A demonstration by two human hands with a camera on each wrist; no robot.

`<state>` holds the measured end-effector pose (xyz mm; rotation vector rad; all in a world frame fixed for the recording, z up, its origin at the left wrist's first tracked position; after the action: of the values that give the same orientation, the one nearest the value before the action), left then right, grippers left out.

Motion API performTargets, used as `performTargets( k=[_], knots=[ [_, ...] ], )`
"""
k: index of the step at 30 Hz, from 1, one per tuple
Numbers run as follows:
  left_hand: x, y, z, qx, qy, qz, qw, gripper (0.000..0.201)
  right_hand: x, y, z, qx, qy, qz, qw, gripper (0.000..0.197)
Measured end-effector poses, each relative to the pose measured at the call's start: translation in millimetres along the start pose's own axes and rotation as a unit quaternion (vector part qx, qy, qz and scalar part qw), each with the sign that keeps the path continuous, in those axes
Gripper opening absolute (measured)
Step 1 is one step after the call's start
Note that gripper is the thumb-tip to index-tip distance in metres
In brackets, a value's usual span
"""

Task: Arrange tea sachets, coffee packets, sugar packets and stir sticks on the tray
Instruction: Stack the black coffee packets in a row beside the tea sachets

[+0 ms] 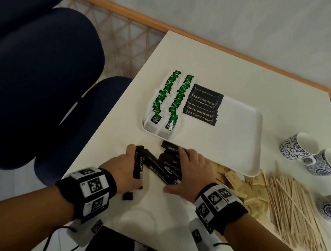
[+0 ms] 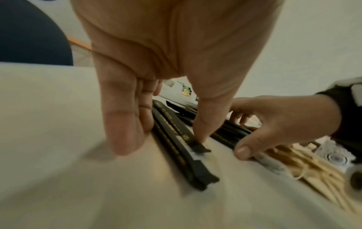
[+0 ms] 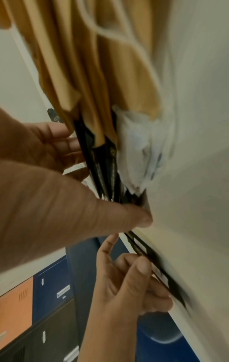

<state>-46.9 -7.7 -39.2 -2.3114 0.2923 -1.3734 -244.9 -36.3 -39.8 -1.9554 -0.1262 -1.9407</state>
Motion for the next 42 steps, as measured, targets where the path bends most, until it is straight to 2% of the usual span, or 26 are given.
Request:
performTargets(
  k=[2, 5, 9, 11, 13, 16, 18, 21, 23, 27, 30, 32, 34, 38, 40, 42],
  knots=[
    [-2.1, 3.1, -8.4, 0.007, -0.057, 0.001, 0.998, 0.075, 1.2, 4.4, 0.2, -0.002, 0.005, -0.012, 1.0, 0.11],
    [-4.0, 8.8, -17.7, 0.02, -0.099, 0.009, 0.995, 0.074, 4.1, 7.3, -1.5, 0.007, 0.005, -0.031, 0.999, 0.099],
    [-2.6, 11.5, -19.4, 0.004, -0.063, 0.012, 0.998, 0.057, 0.6, 2.5, -4.2, 0.006, 0.007, -0.017, 1.0, 0.099],
    [0.5, 12.4, -15.8, -0.003, -0.028, -0.006, 1.0, 0.053, 0.6, 4.7, -4.0, 0.015, 0.006, -0.024, 1.0, 0.087],
    [3.5, 14.4, -10.5, 0.004, -0.017, -0.026, 1.0, 0.061, 2.4, 10.3, -1.1, 0.032, 0.016, -0.035, 0.999, 0.073],
    [7.4, 18.7, -4.4, 0.019, -0.029, -0.029, 0.999, 0.089, 3.7, 17.9, 7.1, 0.047, 0.057, -0.044, 0.996, 0.065],
    [8.7, 22.4, -2.8, 0.016, -0.04, -0.02, 0.999, 0.1, 2.6, 20.7, 13.6, 0.051, 0.079, -0.04, 0.995, 0.069],
    [9.2, 27.5, -3.2, 0.013, -0.044, -0.016, 0.999, 0.101, 3.1, 22.4, 21.3, 0.035, 0.101, -0.033, 0.994, 0.091],
    [9.8, 29.3, -4.2, 0.013, -0.046, -0.014, 0.999, 0.096, 5.0, 23.9, 27.8, 0.029, 0.099, -0.034, 0.994, 0.104],
    [8.4, 31.5, -12.0, 0.001, -0.067, -0.027, 0.997, 0.069, 6.4, 24.7, 40.6, 0.036, 0.067, -0.013, 0.997, 0.115],
    [6.3, 32.5, -16.8, -0.006, -0.074, -0.033, 0.997, 0.057, 3.9, 24.7, 46.3, 0.03, 0.048, -0.026, 0.998, 0.097],
    [5.6, 33.6, -16.4, -0.011, -0.072, -0.027, 0.997, 0.056, 3.9, 24.9, 47.1, 0.029, 0.043, -0.046, 0.998, 0.079],
    [5.9, 34.8, -13.8, -0.01, -0.062, -0.023, 0.998, 0.058, 4.0, 25.1, 46.4, 0.038, 0.036, -0.047, 0.998, 0.071],
    [12.7, 34.8, -8.8, 0.026, -0.032, -0.075, 0.996, 0.073, 3.0, 26.6, 43.0, 0.039, 0.032, -0.039, 0.998, 0.071],
    [13.2, 36.6, -7.5, 0.006, -0.029, -0.099, 0.995, 0.085, 3.3, 27.2, 44.4, 0.047, 0.035, -0.033, 0.998, 0.068],
    [11.3, 38.2, -8.2, -0.035, -0.025, -0.083, 0.996, 0.091, 1.6, 27.8, 48.3, 0.063, 0.04, -0.021, 0.997, 0.063]
  ],
)
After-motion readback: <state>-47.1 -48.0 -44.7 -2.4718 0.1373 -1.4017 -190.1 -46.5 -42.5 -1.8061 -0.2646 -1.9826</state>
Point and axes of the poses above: each hand's wrist, its own y-axis towards the middle knuckle, its own x-axis out of the back of the hand, z = x × y, the point moved 3 cm from there along y, towards the middle knuckle, and after that the axes turned 10 degrees about -z, right-handed, at the moved point
